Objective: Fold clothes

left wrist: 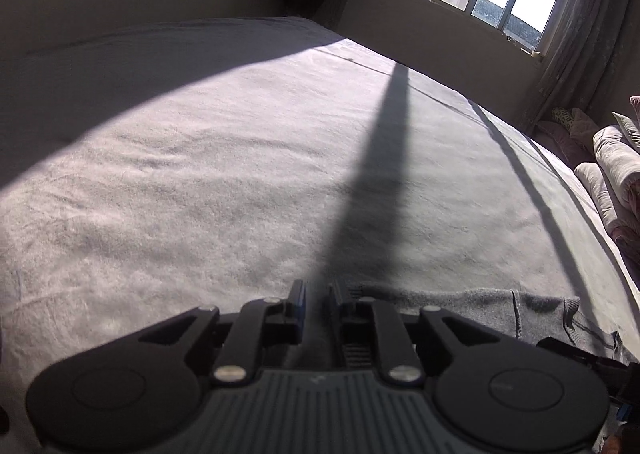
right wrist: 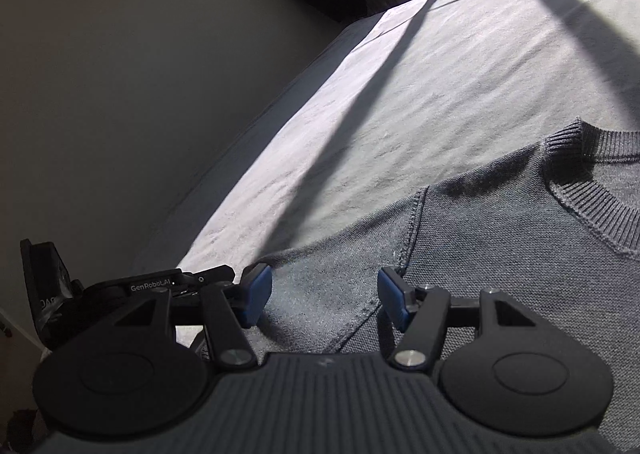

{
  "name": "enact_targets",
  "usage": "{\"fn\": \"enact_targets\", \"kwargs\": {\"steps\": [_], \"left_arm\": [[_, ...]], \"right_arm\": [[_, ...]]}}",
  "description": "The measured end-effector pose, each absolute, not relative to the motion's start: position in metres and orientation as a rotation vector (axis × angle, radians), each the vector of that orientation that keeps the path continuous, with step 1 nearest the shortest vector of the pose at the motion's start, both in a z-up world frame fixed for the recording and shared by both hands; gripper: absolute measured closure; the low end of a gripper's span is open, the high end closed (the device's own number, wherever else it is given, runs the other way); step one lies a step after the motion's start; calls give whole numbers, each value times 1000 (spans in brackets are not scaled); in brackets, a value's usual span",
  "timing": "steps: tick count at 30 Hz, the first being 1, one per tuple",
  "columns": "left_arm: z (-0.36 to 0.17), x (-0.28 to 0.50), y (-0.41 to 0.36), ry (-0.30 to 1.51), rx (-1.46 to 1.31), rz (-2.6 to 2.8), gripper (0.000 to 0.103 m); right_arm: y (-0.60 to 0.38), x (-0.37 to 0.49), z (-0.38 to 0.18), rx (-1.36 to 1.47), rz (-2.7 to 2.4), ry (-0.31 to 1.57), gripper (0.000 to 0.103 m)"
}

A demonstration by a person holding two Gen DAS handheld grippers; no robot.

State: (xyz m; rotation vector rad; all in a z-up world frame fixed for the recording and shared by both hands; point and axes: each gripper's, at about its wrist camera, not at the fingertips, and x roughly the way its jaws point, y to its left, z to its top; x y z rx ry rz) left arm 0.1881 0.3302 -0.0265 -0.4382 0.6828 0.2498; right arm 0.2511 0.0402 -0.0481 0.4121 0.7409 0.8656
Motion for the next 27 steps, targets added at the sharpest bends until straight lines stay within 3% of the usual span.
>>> {"fn": "enact_targets", "kwargs": {"steps": [6,9,12,23,27], "left_arm": [[-27,157,340,806,-676,311,77],[-33,138,336,781,-782,328,77],[-39,120,331,739,-873,341,77],[-46,117,328,686,-807,303,77],[-44,116,327,685,-787,286,72]], "right_arm": [[69,218,-33,190,1132,661,40],[83,204,-31,90,1207,631,41],[89,200,-32,46,1251,629,48],[121,183,-43,-112,1284,640,49],[132,181,-51,-178,1253,660,49]]}}
